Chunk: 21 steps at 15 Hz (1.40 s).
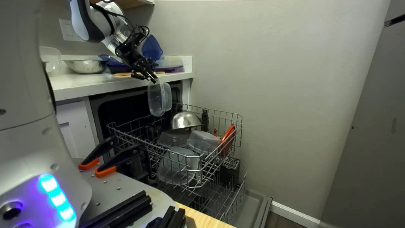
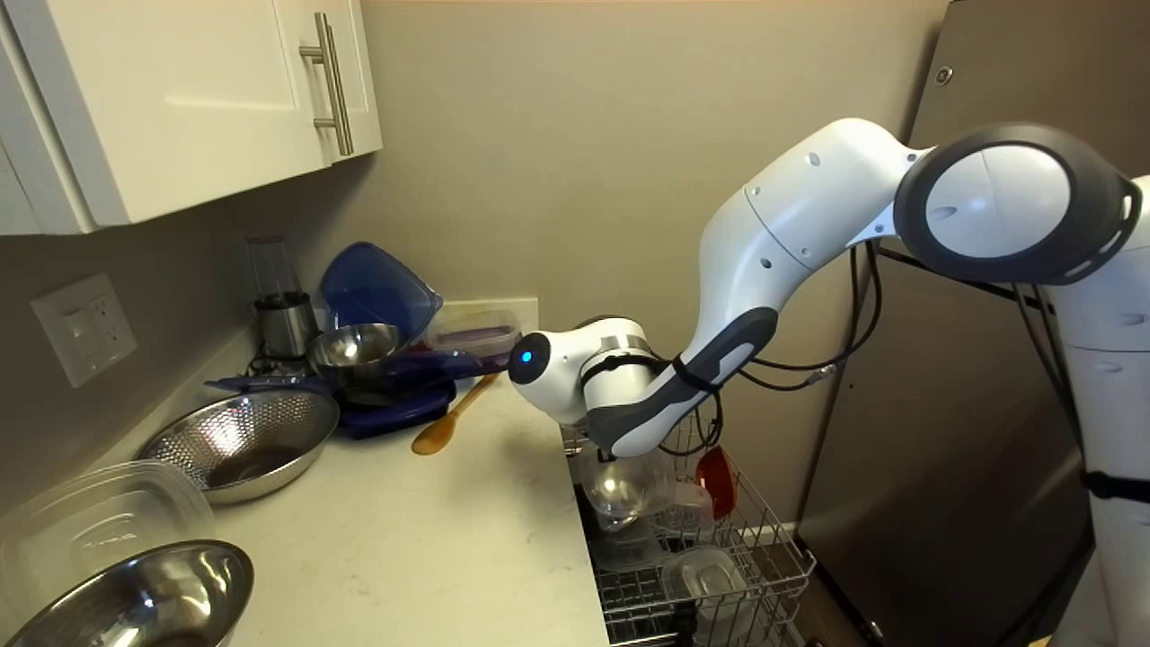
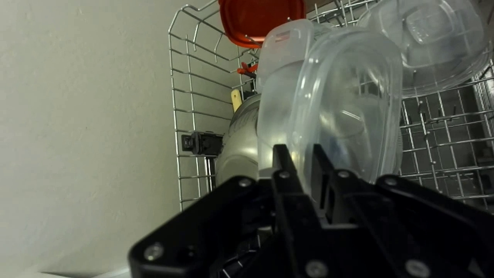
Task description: Pick up the clear bowl from the front of the counter and put it in the dishwasher.
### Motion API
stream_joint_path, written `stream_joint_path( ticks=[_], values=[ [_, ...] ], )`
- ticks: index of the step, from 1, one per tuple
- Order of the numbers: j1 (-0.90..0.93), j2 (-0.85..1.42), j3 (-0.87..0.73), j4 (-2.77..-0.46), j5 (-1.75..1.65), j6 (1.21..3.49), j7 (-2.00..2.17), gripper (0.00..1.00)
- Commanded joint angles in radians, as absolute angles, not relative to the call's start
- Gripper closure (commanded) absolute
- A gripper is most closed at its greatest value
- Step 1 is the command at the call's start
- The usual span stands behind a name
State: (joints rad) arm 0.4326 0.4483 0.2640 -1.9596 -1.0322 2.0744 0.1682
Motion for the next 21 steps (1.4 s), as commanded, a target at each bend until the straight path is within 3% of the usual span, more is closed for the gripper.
stream_joint_path(
  ticks=[1, 4, 5, 16, 17, 21],
  values=[
    [0.375, 0.38, 0.292, -2.008, -0.988, 2.187, 0.08, 0.96],
    [0.324, 0.324, 0.304, -2.032, -0.858, 2.272, 0.016, 0.96],
    [0.381, 0.402, 0.273, -1.963, -0.922, 2.219, 0.078, 0.84],
    [0.354, 0.358, 0.281, -1.993, -0.872, 2.246, 0.04, 0.84],
    [0.354, 0.358, 0.281, -1.993, -0.872, 2.246, 0.04, 0.96],
    [0.295, 0.372, 0.298, -2.057, -0.83, 2.402, -0.2, 0.96]
  ],
)
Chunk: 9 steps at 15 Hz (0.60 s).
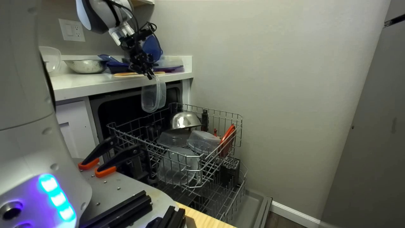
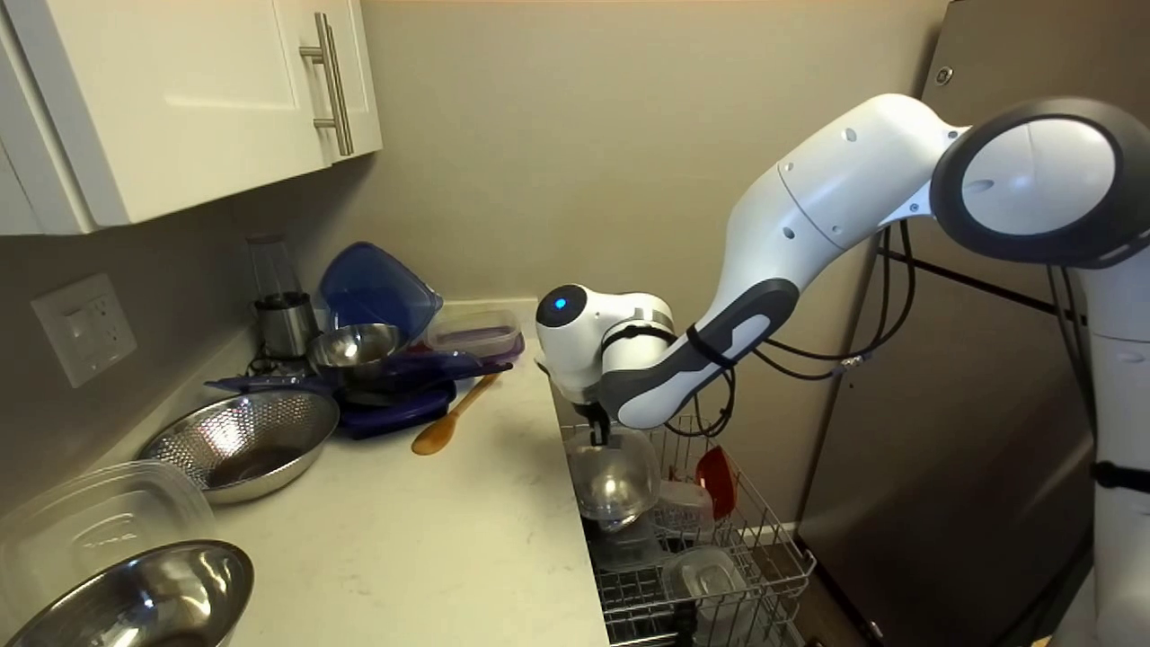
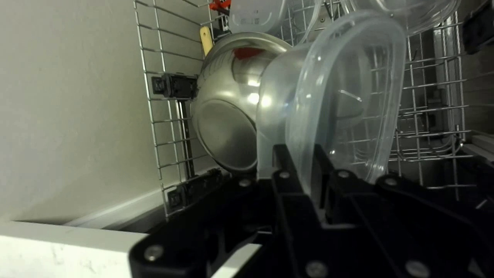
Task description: Pick up the clear bowl from the front of the counter and put it in the dishwasher.
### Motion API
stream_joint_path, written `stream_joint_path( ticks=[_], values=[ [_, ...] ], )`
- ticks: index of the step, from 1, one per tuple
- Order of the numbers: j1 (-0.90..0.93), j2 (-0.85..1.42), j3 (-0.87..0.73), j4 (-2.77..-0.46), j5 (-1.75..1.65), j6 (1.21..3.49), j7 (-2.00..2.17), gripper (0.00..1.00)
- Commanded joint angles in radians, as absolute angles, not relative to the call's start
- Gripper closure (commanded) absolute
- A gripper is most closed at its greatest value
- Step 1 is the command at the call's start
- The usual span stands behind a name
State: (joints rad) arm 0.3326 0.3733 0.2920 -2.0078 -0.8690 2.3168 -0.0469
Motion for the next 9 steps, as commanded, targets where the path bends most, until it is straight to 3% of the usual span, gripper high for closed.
stream_joint_path(
  ticks=[1, 9],
  values=[
    [0.286, 0.372, 0.296, -2.076, -0.83, 2.417, -0.25, 0.96],
    [0.258, 0.409, 0.271, -2.145, -0.868, 2.522, -0.394, 0.96]
  ],
)
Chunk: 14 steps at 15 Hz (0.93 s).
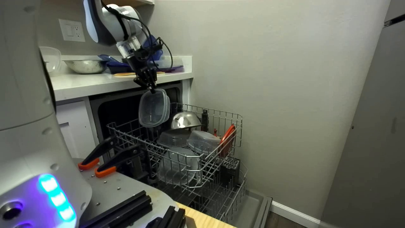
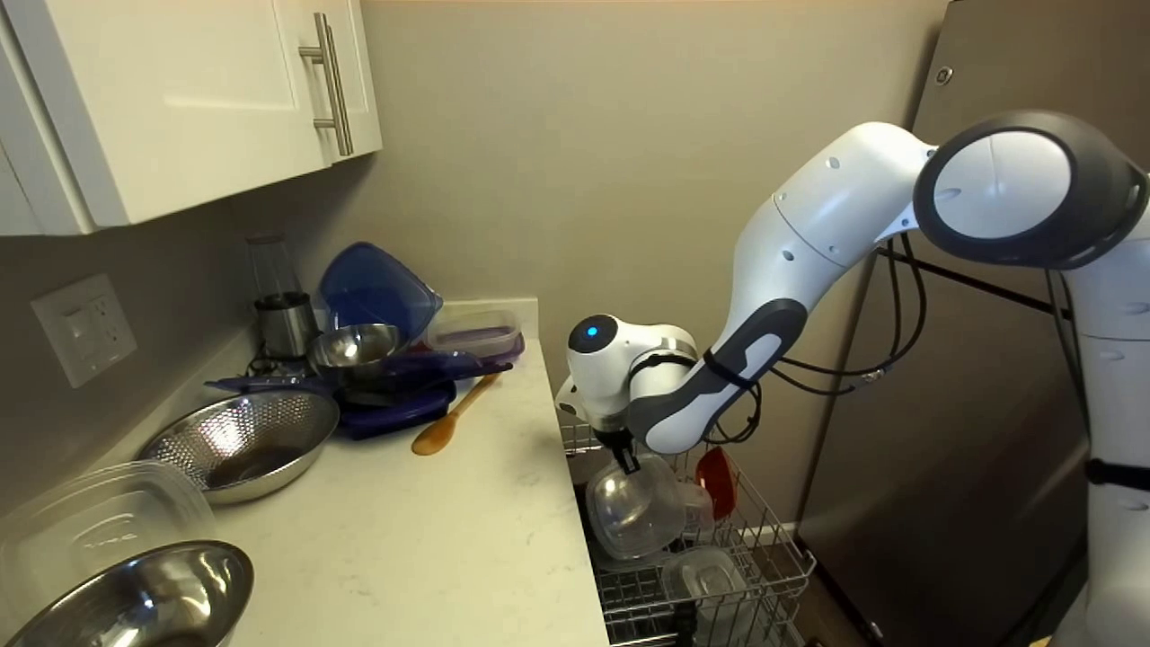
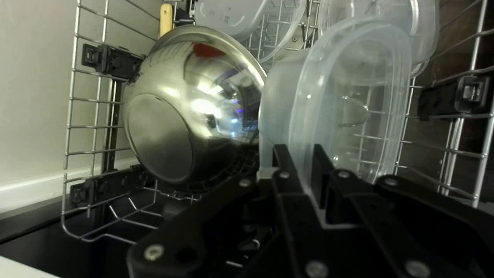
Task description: Pick up the clear bowl from the front of the counter and put it in the dishwasher.
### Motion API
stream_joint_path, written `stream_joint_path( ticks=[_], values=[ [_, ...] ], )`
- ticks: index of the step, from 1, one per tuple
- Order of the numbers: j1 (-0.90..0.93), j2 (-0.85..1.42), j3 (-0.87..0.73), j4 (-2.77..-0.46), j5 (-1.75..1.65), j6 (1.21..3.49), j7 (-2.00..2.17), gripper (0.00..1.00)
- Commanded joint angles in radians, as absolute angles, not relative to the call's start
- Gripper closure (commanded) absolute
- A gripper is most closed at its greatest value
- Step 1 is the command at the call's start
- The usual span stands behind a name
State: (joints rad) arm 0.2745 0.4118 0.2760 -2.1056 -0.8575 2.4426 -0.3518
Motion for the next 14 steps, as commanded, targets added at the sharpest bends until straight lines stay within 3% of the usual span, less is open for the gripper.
stream_joint_path(
  ticks=[1, 7, 14],
  values=[
    [0.259, 0.417, 0.264, -2.15, -0.873, 2.547, -0.384, 0.96],
    [0.263, 0.445, 0.21, -2.201, -0.915, 2.69, -0.326, 0.96],
    [0.356, 0.453, 0.102, -2.192, -1.225, 2.712, -0.076, 0.96]
  ],
)
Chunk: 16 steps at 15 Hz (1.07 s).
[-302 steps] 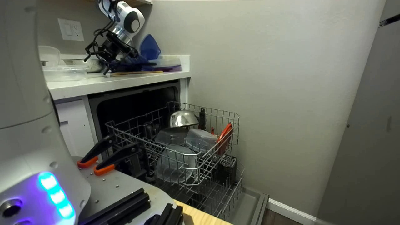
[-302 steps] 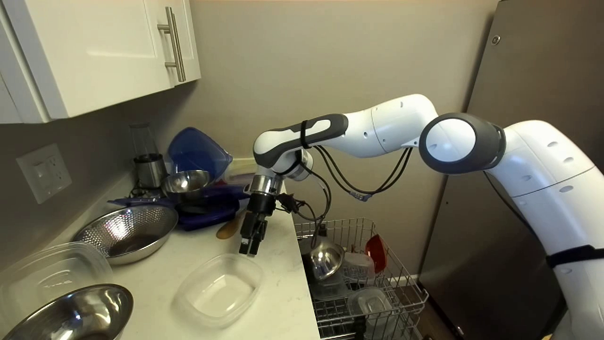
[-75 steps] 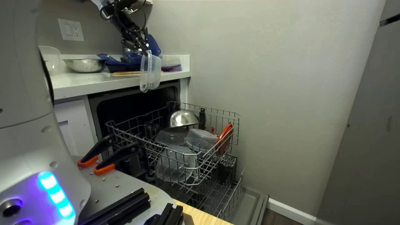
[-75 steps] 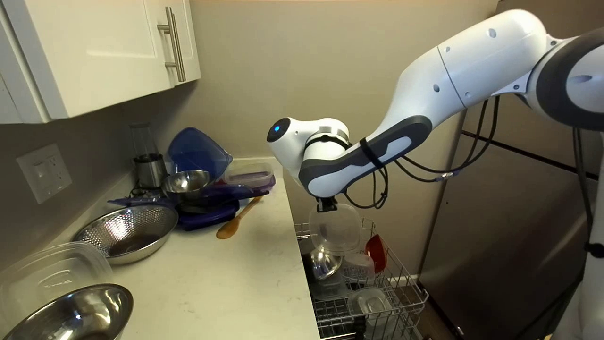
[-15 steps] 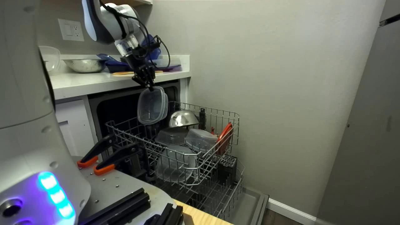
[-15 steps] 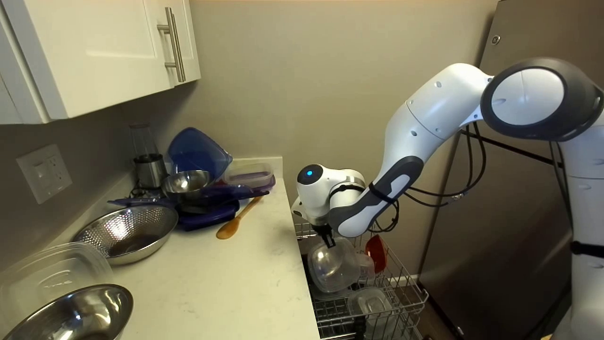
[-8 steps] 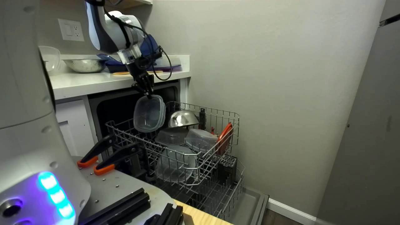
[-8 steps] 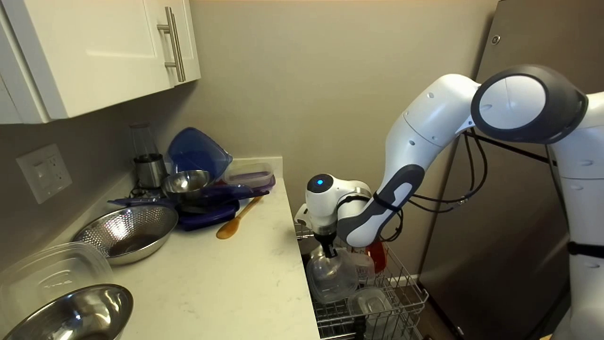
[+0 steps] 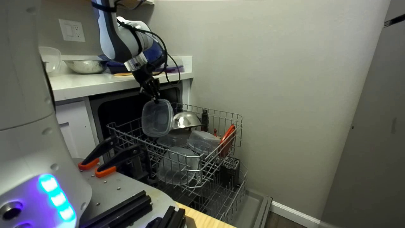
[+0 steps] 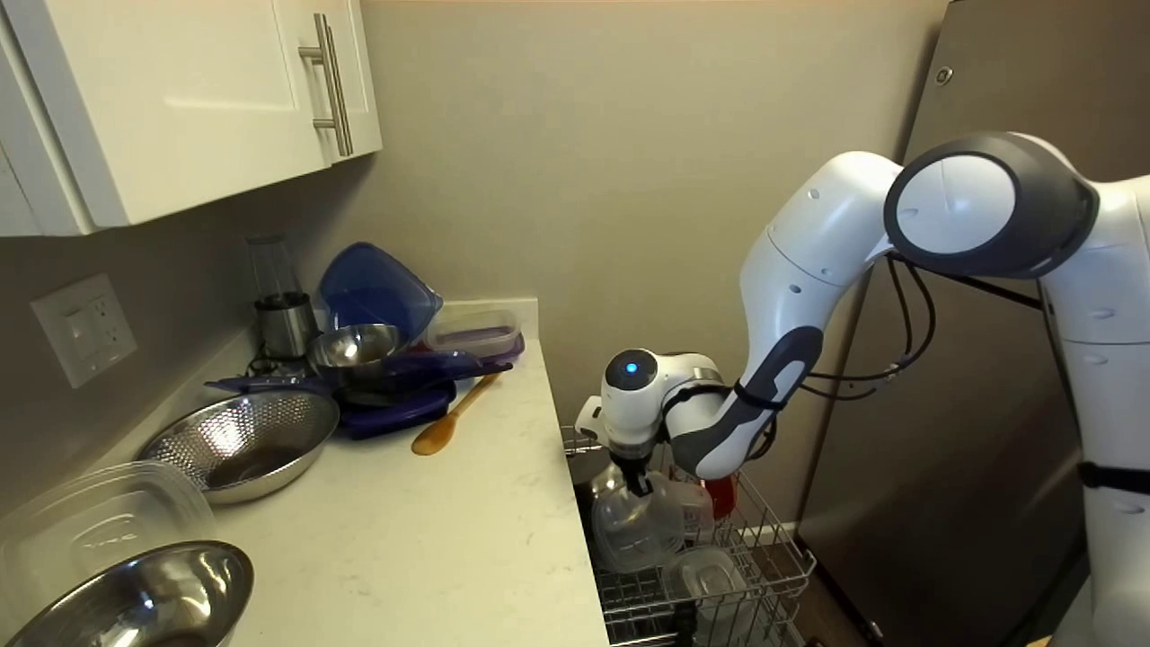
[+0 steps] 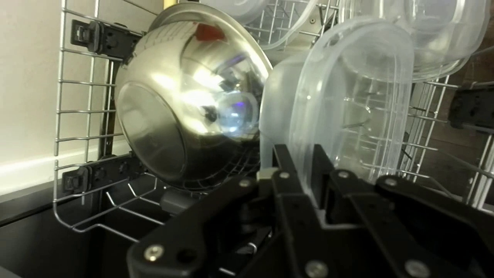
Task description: Pick up the clear bowl from the front of the counter and put it in the dishwasher.
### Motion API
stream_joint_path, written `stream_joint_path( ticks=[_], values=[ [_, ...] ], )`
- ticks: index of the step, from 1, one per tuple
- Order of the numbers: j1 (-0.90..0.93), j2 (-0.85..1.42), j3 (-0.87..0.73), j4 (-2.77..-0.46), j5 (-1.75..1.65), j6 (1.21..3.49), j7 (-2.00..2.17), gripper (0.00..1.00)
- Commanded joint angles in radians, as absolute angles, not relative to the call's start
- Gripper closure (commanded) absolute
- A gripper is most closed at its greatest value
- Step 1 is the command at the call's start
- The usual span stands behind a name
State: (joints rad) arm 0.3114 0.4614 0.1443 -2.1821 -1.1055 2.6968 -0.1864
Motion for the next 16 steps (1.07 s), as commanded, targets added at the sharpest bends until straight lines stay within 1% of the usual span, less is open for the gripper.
stream_joint_path(
  ticks=[1, 4, 5, 16],
  values=[
    [0.365, 0.457, 0.094, -2.188, -1.263, 2.711, -0.038, 0.96],
    [0.391, 0.473, 0.079, -2.175, -1.359, 2.706, 0.081, 0.96],
    [0.37, 0.469, 0.099, -2.179, -1.3, 2.697, 0.008, 0.84],
    [0.384, 0.473, 0.088, -2.176, -1.328, 2.697, 0.048, 0.84]
  ],
)
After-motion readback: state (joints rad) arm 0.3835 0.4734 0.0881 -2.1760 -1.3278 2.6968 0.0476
